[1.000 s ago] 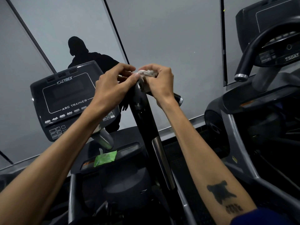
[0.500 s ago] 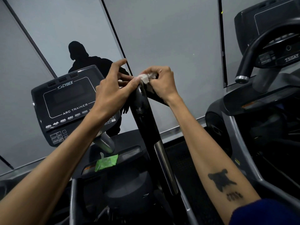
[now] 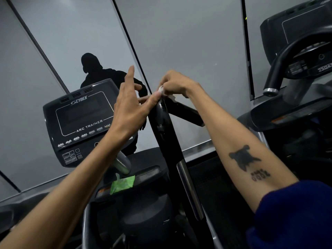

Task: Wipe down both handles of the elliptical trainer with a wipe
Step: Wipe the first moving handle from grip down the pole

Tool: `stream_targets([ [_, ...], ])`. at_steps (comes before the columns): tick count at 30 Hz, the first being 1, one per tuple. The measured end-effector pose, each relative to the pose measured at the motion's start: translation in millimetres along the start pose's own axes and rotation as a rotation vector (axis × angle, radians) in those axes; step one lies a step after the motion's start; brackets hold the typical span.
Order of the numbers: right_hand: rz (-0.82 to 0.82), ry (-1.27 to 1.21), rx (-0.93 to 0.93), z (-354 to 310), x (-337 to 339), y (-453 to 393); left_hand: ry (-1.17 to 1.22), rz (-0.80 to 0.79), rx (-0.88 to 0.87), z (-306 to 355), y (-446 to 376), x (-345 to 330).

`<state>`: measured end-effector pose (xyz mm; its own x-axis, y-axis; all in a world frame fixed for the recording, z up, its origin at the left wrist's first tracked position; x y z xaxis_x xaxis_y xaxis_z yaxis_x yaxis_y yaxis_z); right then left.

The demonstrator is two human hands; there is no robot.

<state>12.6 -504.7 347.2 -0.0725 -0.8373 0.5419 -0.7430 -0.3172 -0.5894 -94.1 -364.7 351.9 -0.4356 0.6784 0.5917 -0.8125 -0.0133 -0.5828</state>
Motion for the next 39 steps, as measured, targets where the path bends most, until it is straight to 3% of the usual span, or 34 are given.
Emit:
stream_targets([
  [5,0.035,-0.081,0.13,-19,1,4,0.052,-0.016,0.044,-2,-1,0],
  [7,0.029,-0.141,0.083,1,1,7,0.052,-0.032,0.053,-2,-2,0],
  [10,0.063,-0.027,-0.07,38,2,11,0.06,-0.036,0.047,-1,0,0],
  [13,0.035,0.034,-0.012,22,0,4,0.067,-0.03,0.045,-1,0,0],
  [17,0.024,-0.214,0.061,8,-6,3,0.088,-0.042,0.06,-5,-1,-1],
  [20,0.028,-0.285,-0.031,32,-11,6,0.108,-0.05,0.069,-5,-1,-1],
  [26,-0.241,-0.051,0.009,-16,-19,-16,0.162,-0.036,0.092,-6,0,-2],
  [29,-0.255,-0.07,0.048,-23,-23,-17,0.197,-0.004,0.099,-8,1,-2],
  [34,-0.094,-0.276,0.129,-28,-15,3,0.303,0.029,0.136,-16,5,-4],
  [39,0.174,-0.456,0.381,-43,-3,56,0.328,0.04,0.131,-20,10,-5],
])
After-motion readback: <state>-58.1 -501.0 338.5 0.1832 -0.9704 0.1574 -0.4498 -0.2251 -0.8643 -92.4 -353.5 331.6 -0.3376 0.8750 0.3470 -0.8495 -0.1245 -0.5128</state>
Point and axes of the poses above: each hand's wrist, its own y-axis away from the middle knuckle, its own x-axis out of the back of the hand, z = x × y, the point moved 8 cm from there along -y, towards the middle knuckle, and after that the axes turned 14 degrees about x, right-handed, at the moved point
